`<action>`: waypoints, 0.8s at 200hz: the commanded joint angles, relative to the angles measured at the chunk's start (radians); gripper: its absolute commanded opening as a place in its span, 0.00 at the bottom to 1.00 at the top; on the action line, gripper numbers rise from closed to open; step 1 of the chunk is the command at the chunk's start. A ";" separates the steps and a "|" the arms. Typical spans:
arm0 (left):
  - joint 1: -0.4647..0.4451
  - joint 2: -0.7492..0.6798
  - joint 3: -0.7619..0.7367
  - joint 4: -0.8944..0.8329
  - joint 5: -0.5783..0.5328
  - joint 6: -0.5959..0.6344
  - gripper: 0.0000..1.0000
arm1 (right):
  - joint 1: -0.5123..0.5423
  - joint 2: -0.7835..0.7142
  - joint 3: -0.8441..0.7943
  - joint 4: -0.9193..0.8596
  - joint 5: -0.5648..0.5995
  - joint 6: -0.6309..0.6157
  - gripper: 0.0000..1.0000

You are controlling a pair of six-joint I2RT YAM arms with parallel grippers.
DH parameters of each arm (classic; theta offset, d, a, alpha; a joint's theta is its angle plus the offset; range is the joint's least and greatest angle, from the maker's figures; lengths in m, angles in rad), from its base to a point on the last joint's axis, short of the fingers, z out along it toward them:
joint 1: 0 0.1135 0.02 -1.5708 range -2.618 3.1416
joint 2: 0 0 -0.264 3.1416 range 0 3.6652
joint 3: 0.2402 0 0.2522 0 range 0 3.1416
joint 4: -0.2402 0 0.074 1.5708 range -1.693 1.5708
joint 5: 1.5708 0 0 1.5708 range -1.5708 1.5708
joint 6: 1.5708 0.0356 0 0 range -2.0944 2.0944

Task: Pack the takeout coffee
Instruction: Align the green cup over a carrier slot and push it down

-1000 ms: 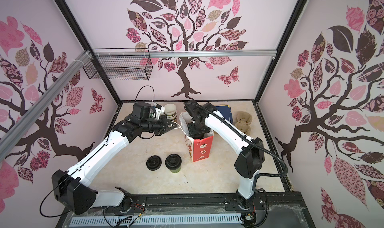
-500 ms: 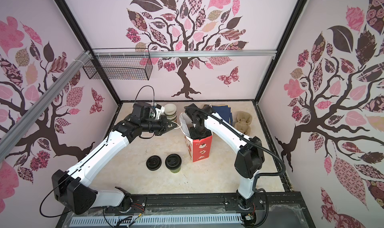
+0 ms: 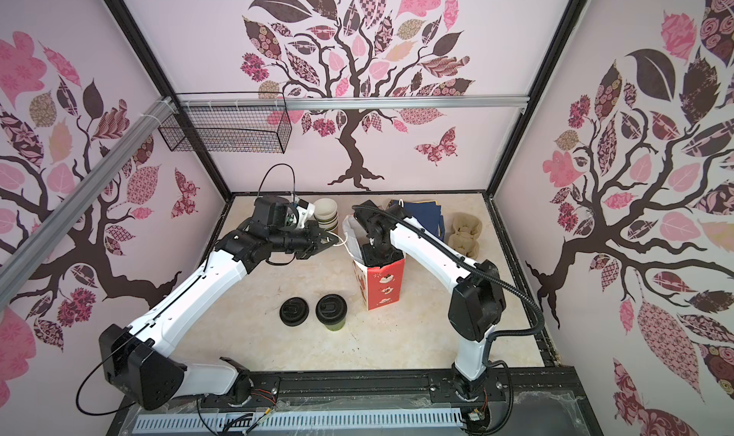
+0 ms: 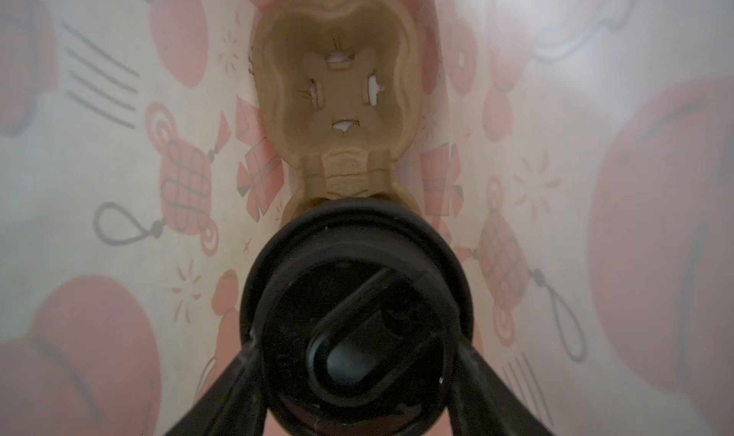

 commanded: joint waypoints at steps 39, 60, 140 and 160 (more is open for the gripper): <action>0.004 0.007 -0.011 0.012 -0.006 0.002 0.00 | -0.008 0.016 -0.039 0.024 0.000 0.003 0.61; 0.003 0.008 -0.010 0.013 -0.005 0.001 0.00 | -0.008 0.020 -0.051 0.032 -0.003 0.003 0.60; 0.004 0.011 -0.005 0.013 -0.004 0.001 0.00 | -0.010 0.036 -0.096 0.055 -0.015 -0.003 0.60; 0.003 0.013 -0.003 0.013 -0.006 0.001 0.00 | -0.009 0.041 -0.104 0.054 -0.017 -0.004 0.60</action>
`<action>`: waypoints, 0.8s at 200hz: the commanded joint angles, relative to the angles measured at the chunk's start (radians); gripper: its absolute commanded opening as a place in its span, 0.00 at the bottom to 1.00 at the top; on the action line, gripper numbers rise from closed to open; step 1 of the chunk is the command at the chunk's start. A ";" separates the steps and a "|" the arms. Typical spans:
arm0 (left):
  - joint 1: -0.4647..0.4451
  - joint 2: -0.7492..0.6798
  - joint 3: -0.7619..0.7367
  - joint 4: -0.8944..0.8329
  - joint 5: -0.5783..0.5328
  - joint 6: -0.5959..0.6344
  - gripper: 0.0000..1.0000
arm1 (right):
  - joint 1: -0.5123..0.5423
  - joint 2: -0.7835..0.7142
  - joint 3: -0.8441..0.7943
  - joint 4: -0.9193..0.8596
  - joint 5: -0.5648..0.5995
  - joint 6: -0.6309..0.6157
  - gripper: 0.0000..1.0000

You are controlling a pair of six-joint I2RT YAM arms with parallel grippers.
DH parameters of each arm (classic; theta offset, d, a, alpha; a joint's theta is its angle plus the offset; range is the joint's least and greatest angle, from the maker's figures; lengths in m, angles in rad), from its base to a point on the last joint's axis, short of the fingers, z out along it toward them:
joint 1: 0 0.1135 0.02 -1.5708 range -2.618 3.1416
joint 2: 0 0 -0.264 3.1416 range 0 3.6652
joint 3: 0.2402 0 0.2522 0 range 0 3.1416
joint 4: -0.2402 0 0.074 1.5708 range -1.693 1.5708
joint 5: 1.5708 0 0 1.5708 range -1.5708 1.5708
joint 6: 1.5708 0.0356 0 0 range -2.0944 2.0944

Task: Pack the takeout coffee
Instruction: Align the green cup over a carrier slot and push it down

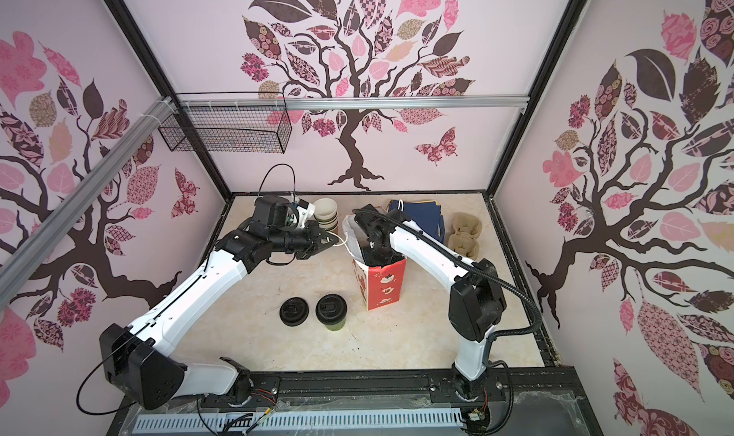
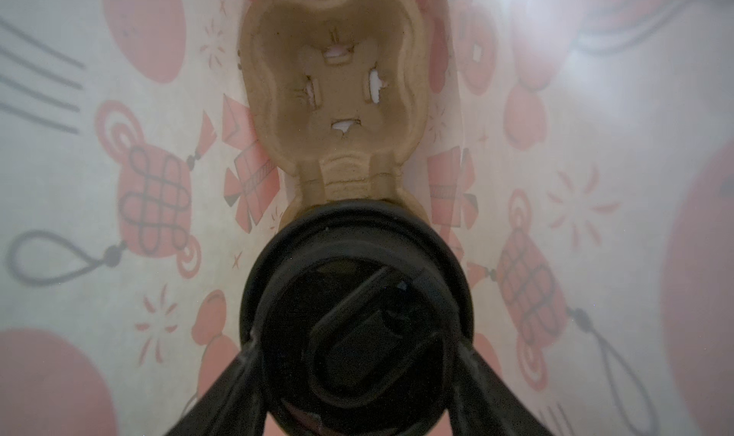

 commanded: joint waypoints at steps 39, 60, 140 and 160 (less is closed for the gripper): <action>0.003 0.010 0.000 0.015 -0.005 0.000 0.00 | -0.004 0.050 -0.057 -0.021 -0.004 -0.006 0.59; 0.003 0.012 0.002 0.015 -0.005 -0.002 0.00 | -0.005 0.053 -0.065 -0.027 -0.002 -0.006 0.59; 0.003 0.011 -0.003 0.016 -0.006 0.001 0.00 | -0.004 0.069 -0.110 -0.031 0.005 -0.005 0.59; 0.004 0.009 -0.003 0.015 -0.006 0.001 0.00 | -0.004 0.078 -0.117 -0.029 0.010 -0.006 0.59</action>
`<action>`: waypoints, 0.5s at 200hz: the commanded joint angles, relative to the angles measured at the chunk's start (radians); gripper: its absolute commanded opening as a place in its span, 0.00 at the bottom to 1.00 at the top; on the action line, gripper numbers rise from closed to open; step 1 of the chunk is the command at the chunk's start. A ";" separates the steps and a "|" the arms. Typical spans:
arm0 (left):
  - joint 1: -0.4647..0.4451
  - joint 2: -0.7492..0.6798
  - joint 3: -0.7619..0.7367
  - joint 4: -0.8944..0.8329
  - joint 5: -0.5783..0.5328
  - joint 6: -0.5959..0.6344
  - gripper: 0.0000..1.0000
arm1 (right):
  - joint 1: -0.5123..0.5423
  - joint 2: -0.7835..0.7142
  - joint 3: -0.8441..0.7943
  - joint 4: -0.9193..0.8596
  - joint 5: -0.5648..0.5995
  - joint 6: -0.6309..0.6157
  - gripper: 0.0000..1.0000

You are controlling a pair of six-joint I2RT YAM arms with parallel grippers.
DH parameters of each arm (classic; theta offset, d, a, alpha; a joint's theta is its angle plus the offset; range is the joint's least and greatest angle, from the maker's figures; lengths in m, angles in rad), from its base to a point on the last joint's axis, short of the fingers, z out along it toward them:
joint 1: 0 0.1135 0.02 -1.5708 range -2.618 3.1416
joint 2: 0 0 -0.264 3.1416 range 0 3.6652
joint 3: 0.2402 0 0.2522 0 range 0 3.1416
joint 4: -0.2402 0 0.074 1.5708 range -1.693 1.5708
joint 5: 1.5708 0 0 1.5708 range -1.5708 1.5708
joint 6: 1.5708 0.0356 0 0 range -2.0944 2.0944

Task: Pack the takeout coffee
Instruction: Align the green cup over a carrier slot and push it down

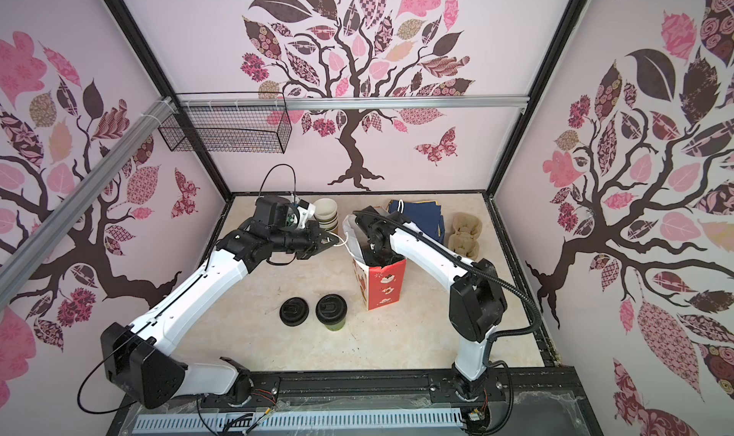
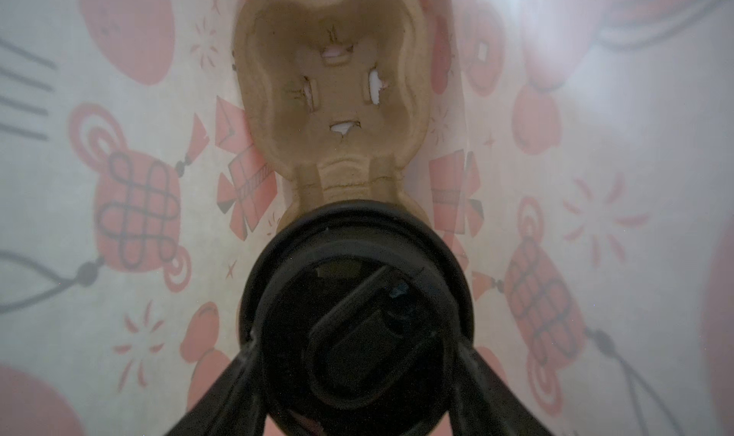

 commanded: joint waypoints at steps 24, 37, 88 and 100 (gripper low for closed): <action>0.004 0.001 -0.005 0.015 -0.006 0.002 0.00 | -0.003 0.094 -0.085 -0.059 0.020 -0.008 0.58; 0.005 0.000 -0.005 0.015 -0.005 0.002 0.00 | -0.003 0.101 -0.086 -0.056 0.021 -0.009 0.58; 0.006 -0.002 -0.008 0.016 -0.005 0.003 0.00 | -0.003 0.120 -0.124 -0.045 0.028 -0.010 0.58; 0.005 -0.003 -0.009 0.016 -0.005 0.002 0.00 | -0.003 0.124 -0.134 -0.046 0.031 -0.009 0.58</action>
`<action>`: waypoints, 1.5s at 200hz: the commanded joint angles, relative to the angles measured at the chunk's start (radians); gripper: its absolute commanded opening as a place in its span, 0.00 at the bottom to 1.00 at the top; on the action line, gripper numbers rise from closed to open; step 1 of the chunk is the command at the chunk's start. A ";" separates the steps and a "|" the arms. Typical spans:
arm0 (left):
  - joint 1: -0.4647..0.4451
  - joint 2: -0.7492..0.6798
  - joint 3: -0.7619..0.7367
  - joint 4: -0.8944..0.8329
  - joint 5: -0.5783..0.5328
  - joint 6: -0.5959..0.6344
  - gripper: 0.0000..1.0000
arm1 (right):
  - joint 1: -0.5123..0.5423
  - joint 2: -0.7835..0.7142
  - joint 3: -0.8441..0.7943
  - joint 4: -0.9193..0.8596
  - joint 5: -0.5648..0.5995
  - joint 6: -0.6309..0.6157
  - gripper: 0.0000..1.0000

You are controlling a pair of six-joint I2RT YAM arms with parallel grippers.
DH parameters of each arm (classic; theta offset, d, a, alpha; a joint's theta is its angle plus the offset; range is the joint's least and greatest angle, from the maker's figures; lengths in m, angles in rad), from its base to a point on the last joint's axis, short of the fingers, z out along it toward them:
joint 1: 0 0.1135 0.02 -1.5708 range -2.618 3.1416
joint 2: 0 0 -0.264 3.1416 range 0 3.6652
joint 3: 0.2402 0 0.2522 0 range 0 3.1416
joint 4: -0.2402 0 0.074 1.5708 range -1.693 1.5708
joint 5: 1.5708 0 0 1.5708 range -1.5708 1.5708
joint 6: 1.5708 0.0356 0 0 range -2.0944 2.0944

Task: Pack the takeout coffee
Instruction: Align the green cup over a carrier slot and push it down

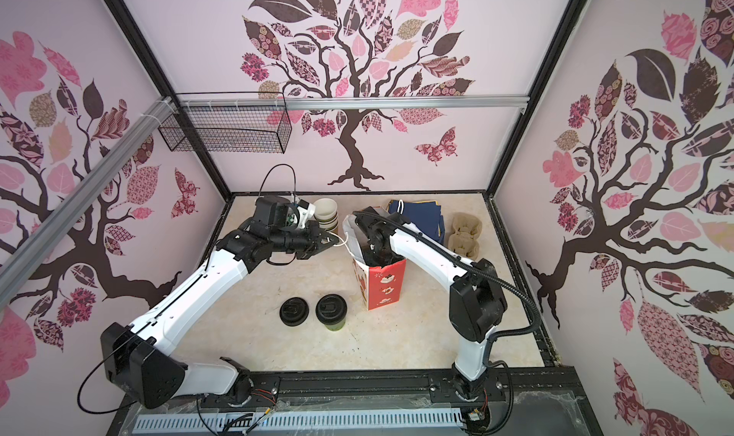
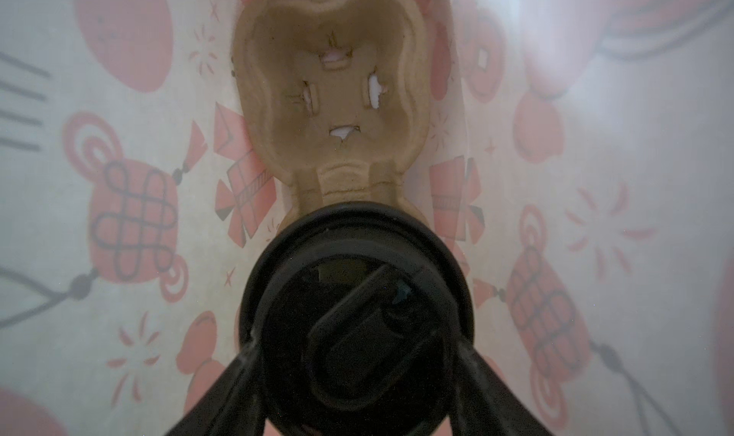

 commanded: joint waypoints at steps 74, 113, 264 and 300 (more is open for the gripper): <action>0.004 0.000 -0.011 0.021 -0.005 -0.001 0.00 | -0.003 0.117 -0.129 -0.104 0.064 -0.014 0.57; 0.005 -0.002 -0.010 0.018 -0.006 -0.001 0.00 | -0.003 0.125 -0.148 -0.109 0.063 -0.014 0.57; 0.006 0.006 -0.007 0.026 -0.005 -0.002 0.00 | -0.003 0.174 -0.190 -0.135 0.085 -0.031 0.58; 0.007 0.006 -0.004 0.026 -0.006 -0.002 0.00 | -0.001 0.182 -0.201 -0.130 0.075 -0.033 0.58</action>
